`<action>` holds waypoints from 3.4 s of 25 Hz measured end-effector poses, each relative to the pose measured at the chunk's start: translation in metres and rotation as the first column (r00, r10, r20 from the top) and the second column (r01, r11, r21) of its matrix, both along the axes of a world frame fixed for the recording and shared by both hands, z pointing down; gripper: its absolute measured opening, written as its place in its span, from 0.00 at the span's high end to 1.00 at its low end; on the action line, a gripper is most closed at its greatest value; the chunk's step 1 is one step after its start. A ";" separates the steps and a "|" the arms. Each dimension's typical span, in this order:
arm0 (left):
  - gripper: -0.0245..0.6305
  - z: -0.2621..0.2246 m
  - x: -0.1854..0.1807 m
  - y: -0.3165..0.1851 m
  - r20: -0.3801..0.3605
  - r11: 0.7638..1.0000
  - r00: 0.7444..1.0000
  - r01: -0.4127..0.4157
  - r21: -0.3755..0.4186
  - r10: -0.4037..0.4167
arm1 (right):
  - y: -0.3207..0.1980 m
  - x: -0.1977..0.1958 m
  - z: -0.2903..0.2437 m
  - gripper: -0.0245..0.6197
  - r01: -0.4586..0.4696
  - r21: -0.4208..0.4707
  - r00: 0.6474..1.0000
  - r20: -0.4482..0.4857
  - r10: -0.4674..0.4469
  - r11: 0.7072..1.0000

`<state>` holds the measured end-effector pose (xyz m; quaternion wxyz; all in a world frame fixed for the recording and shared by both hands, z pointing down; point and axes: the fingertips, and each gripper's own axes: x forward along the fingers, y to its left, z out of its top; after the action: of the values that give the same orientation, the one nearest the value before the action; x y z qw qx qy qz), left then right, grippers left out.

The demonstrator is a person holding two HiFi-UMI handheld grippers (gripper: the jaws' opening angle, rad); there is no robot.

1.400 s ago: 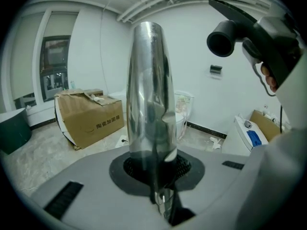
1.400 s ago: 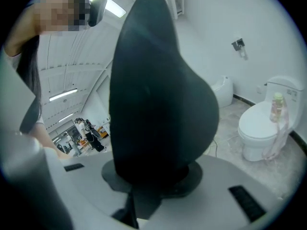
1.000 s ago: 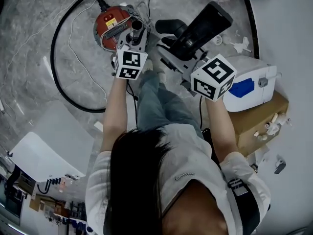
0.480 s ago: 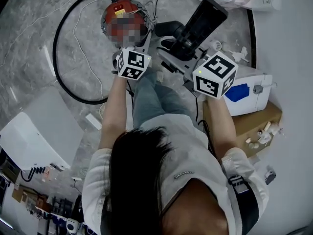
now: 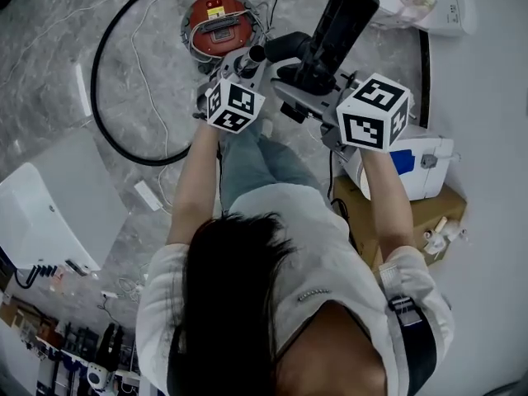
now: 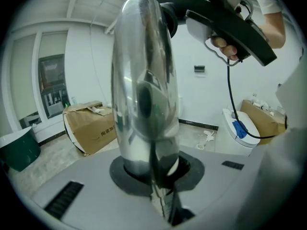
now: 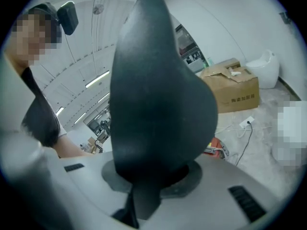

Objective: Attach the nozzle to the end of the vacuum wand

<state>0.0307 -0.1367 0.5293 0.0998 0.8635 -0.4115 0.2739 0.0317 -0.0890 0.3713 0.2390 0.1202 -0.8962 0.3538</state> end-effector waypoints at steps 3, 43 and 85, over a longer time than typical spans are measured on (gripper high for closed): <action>0.88 -0.002 0.002 0.006 0.000 1.000 1.000 -0.010 0.005 0.010 | 0.006 -0.003 0.002 0.81 0.033 -0.018 0.999 0.000 -0.033 0.999; 0.88 0.009 0.016 0.012 0.025 0.996 0.996 -0.084 -0.032 0.084 | 0.017 -0.005 0.024 0.81 0.387 0.103 0.817 -0.500 -0.289 0.916; 0.88 0.014 -0.014 0.003 -0.004 0.997 0.998 -0.059 -0.057 0.059 | 0.011 -0.030 0.008 0.42 0.251 0.204 0.964 -0.143 -0.225 0.946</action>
<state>0.0170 -0.1342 0.5430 0.1166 0.8725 -0.3777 0.2872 0.0016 -0.0775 0.3795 0.3178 0.0575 -0.9221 0.2132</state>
